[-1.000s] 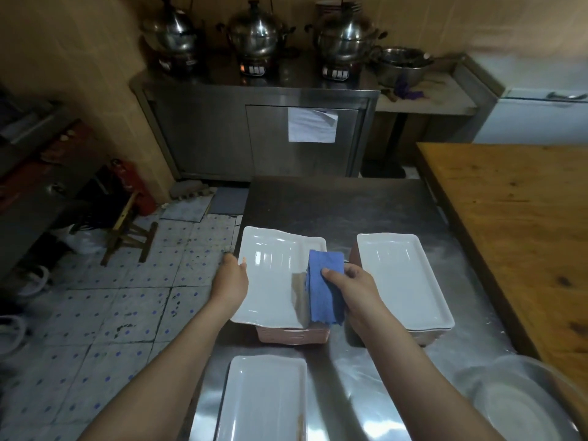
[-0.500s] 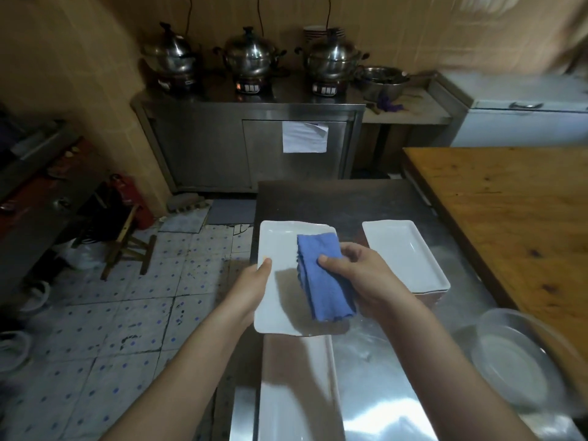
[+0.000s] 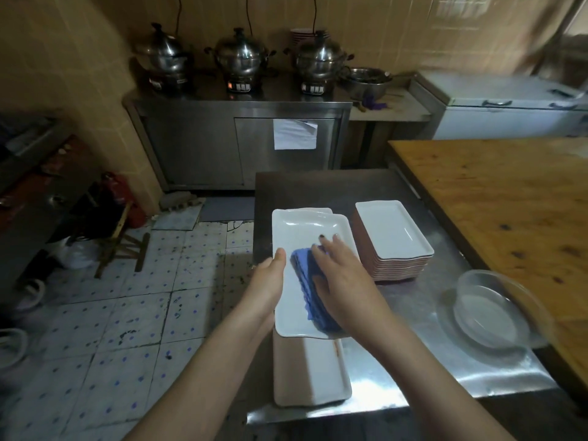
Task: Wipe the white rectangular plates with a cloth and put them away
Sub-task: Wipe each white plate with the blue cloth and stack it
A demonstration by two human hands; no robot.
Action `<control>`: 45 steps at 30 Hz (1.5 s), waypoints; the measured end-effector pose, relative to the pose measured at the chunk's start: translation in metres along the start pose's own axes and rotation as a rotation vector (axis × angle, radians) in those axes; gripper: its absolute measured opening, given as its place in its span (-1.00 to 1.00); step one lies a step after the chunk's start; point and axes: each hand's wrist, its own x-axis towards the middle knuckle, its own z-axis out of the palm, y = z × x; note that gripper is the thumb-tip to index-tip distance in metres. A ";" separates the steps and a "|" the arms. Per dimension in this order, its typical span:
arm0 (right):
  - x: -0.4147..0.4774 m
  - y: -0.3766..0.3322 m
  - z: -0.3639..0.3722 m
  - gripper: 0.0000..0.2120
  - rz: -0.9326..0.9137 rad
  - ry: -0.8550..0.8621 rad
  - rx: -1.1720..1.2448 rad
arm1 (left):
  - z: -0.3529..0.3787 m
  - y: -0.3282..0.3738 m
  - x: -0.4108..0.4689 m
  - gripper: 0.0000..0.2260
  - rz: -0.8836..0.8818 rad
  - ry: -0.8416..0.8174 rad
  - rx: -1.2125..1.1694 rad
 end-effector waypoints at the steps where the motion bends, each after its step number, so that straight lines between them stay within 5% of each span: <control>1: -0.003 0.001 0.003 -0.56 -0.076 -0.063 -0.062 | 0.001 0.000 -0.003 -0.69 0.004 0.020 0.003; 7: 0.006 -0.008 0.006 -0.51 -0.100 -0.142 0.044 | 0.015 -0.008 -0.015 -0.61 0.073 0.101 0.115; 16: 0.029 0.039 -0.026 -0.50 0.086 -0.100 -0.236 | 0.035 0.002 -0.015 -0.62 0.127 0.183 0.095; 24: -0.013 0.041 -0.023 -0.46 -0.060 -0.153 -0.072 | 0.056 0.004 -0.014 -0.64 0.102 0.220 0.139; 34: -0.003 0.073 -0.031 -0.46 0.022 -0.009 -0.187 | 0.064 0.002 -0.022 -0.59 0.185 0.283 0.081; 38: -0.039 0.073 -0.017 -0.45 -0.023 -0.113 -0.114 | 0.062 0.001 -0.019 -0.60 0.176 0.305 0.105; 45: 0.025 0.093 -0.028 -0.46 0.083 -0.088 -0.170 | 0.081 -0.008 -0.018 -0.62 0.141 0.258 0.098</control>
